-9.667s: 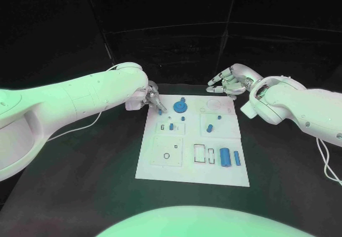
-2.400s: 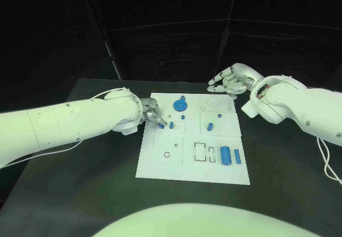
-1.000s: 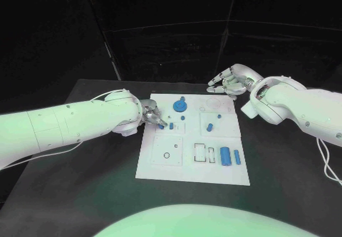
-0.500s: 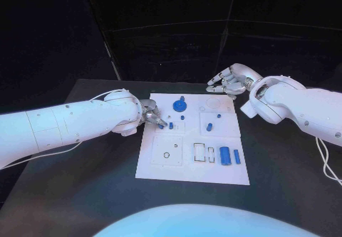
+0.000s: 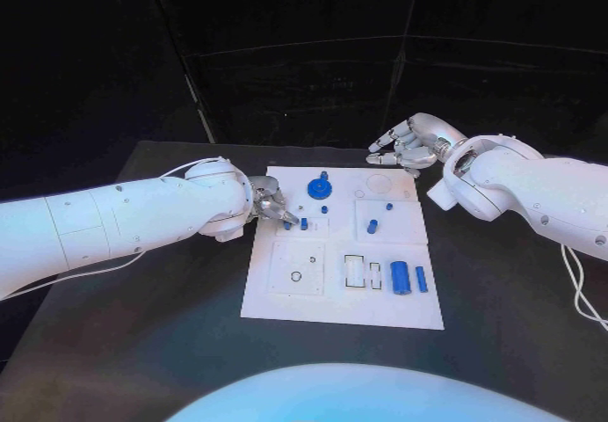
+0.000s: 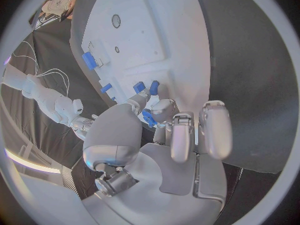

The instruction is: Assemble the parts on the task board

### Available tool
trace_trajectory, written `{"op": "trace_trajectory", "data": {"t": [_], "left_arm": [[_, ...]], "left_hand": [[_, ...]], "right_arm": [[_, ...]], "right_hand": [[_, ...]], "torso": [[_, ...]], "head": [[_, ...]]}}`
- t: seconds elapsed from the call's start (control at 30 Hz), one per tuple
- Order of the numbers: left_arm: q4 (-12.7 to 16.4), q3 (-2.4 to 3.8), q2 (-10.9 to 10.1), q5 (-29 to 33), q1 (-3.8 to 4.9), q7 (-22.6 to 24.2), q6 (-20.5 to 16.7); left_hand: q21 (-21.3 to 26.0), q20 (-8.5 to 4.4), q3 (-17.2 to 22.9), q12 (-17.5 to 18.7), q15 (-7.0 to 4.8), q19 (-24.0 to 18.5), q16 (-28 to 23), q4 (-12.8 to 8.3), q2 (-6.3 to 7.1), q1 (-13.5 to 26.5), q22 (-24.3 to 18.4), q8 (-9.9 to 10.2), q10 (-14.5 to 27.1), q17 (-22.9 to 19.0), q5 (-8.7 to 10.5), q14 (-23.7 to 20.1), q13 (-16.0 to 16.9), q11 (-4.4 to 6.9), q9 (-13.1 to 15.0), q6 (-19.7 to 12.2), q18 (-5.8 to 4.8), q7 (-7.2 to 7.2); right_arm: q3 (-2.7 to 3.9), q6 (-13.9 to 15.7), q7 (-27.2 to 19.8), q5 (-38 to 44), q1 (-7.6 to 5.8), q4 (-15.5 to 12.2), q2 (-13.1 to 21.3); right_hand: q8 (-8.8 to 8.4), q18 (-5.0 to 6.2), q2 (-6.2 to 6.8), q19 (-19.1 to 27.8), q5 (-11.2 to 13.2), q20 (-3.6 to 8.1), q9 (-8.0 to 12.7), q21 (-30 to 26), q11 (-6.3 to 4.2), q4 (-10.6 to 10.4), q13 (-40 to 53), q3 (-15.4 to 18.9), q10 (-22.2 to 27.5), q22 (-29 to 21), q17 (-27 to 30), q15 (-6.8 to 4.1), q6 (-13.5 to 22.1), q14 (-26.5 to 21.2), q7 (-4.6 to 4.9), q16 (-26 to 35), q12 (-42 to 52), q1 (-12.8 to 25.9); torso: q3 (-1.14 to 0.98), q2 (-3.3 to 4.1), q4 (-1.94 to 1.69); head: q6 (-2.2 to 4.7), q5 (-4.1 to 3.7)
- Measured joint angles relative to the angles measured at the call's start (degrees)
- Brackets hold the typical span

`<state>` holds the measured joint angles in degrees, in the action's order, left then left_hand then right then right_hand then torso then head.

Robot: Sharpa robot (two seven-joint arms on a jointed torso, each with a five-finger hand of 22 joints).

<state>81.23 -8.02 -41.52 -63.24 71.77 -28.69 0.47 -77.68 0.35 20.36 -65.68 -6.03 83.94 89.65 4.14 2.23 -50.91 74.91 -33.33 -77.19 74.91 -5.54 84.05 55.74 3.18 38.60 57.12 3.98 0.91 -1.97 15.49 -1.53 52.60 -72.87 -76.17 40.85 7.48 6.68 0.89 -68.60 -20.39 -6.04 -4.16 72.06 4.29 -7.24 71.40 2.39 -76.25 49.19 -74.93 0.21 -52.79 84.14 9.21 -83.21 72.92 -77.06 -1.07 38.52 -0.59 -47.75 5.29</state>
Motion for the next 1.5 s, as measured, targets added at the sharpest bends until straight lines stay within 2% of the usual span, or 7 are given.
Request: {"op": "trace_trajectory", "data": {"t": [0.57, 0.77, 1.13, 1.2, 1.33, 1.4, 1.5], "left_arm": [[0.5, 0.03, -0.5, -0.1, 0.33, -0.1, 0.4], [1.8, 0.18, -1.8, -0.1, 1.24, -0.1, 0.1], [2.8, 0.31, -2.6, 2.5, 2.77, 1.2, -5.4], [2.5, 0.3, -2.6, 3.7, 2.84, 2.5, -7.3], [1.1, 0.24, -2.0, 6.9, 2.93, 7.2, -10.4], [0.3, 0.2, -1.3, 8.5, 2.93, 10.2, -11.5], [-1.1, 0.06, 0.3, 10.6, 2.79, 15.9, -12.8]], "left_hand": [[-0.2, -0.14, -0.5, 0.0, 0.0, 0.1, 0.0, 0.5, 0.42, 0.5, 0.0, -0.2, 0.0, 0.0, 0.0, 0.0, 0.1, 0.0, 0.1, 0.2, 0.0, -0.21], [0.7, -0.16, -1.5, 0.0, 0.0, 0.2, 0.0, 1.5, 1.39, 1.5, 0.0, -0.2, 0.0, 0.0, 0.0, 0.0, -0.6, 0.0, 0.5, 0.2, 0.0, -0.21], [6.1, -0.16, -10.2, 4.5, 0.18, 0.2, 0.0, 5.4, 2.65, 1.3, 0.0, 1.1, 4.3, 0.0, 1.52, -0.1, -6.7, -1.31, 0.0, -4.0, 0.0, 1.28], [10.6, 0.32, -11.3, 7.9, 0.91, -0.3, -0.8, 5.1, 2.42, -2.1, -2.7, 2.1, 7.4, 0.0, 1.53, 0.0, -11.3, -1.87, -0.8, -5.4, 0.65, 2.07], [29.4, 1.99, -10.4, 16.0, 3.06, -7.0, -9.5, 1.4, 1.17, -12.2, -16.3, 5.3, 16.9, -1.2, 0.87, -0.6, -19.3, -4.2, -3.7, -9.1, 4.06, 4.63], [39.3, 2.98, -8.5, 19.9, 4.05, -11.3, -15.4, -0.9, 0.13, -17.7, -23.2, 7.3, 21.6, -7.3, 0.87, -4.1, -21.7, -5.52, -5.8, -10.4, 5.33, 5.87], [45.5, 4.49, -4.7, 27.0, 5.89, -15.0, -25.2, -4.4, 0.09, -24.4, -27.3, 10.9, 26.8, -18.8, 0.87, -12.2, -27.0, -7.46, -9.9, -11.1, 5.31, 7.34]], "right_arm": [[0.0, 0.0, 0.0, 0.0, 0.0, 0.1, 0.0], [0.0, 0.0, 0.0, 0.0, 0.0, 0.1, 0.0], [0.0, 0.0, 0.0, 0.0, 0.02, 0.4, -0.4], [0.0, 0.0, 0.0, 0.0, 0.02, 0.4, -0.4], [0.0, 0.0, 0.0, 0.0, 0.03, 0.5, -0.4], [0.0, 0.0, -0.1, 0.0, 0.03, 0.5, -0.4], [-0.01, 0.0, -0.1, 0.0, 0.03, 0.5, -0.4]], "right_hand": [[0.0, 0.0, 0.0, 0.0, 0.0, 0.0, 0.0, -0.2, 0.0, 0.0, 0.0, 0.0, 0.0, -0.1, 0.0, 0.0, 0.0, 0.0, 0.0, 0.0, 0.0, 0.0], [0.0, 0.0, 0.0, 0.0, 0.0, 0.0, 0.0, -0.2, 0.0, 0.0, 0.0, 0.0, 0.0, -0.1, 0.0, 0.0, 0.0, 0.0, 0.0, 0.0, 0.0, 0.0], [0.0, -0.01, 0.0, 0.0, 0.0, 0.0, 0.0, -0.2, 0.0, 0.0, 0.0, 0.0, 0.0, -0.1, 0.0, 0.0, 0.0, 0.0, 0.0, 0.0, 0.0, 0.0], [0.0, 0.0, 0.0, 0.0, 0.0, 0.0, 0.0, -0.2, 0.0, 0.0, 0.0, 0.0, 0.0, -0.1, 0.0, 0.0, 0.0, 0.0, 0.0, 0.0, 0.0, 0.0], [0.0, 0.0, 0.0, 0.0, 0.0, 0.0, 0.0, -0.2, 0.0, 0.0, 0.0, 0.0, 0.0, -0.1, 0.0, 0.0, 0.0, 0.0, 0.0, 0.0, 0.0, 0.0], [0.0, 0.0, 0.0, 0.0, 0.0, 0.0, 0.0, -0.2, 0.0, 0.0, 0.0, 0.0, 0.0, -0.1, 0.0, 0.0, 0.0, 0.0, 0.0, 0.0, 0.0, 0.0], [0.0, 0.0, 0.0, 0.0, 0.0, 0.0, 0.0, -0.2, 0.0, 0.0, -0.1, 0.0, 0.0, -0.2, 0.0, 0.0, 0.2, 0.0, 0.21, 0.0, -0.2, 0.0]], "torso": [[0.02, 0.0, 0.0], [0.04, 0.0, -0.01], [0.03, 0.0, -0.01], [0.03, 0.0, -0.01], [-0.01, 0.0, -0.01], [-0.02, 0.01, -0.01], [0.03, 0.05, 0.0]], "head": [[0.08, 0.02], [0.15, -0.11], [0.3, -0.03], [0.34, -0.03], [0.54, -0.2], [0.72, -0.35], [1.1, -0.77]]}}
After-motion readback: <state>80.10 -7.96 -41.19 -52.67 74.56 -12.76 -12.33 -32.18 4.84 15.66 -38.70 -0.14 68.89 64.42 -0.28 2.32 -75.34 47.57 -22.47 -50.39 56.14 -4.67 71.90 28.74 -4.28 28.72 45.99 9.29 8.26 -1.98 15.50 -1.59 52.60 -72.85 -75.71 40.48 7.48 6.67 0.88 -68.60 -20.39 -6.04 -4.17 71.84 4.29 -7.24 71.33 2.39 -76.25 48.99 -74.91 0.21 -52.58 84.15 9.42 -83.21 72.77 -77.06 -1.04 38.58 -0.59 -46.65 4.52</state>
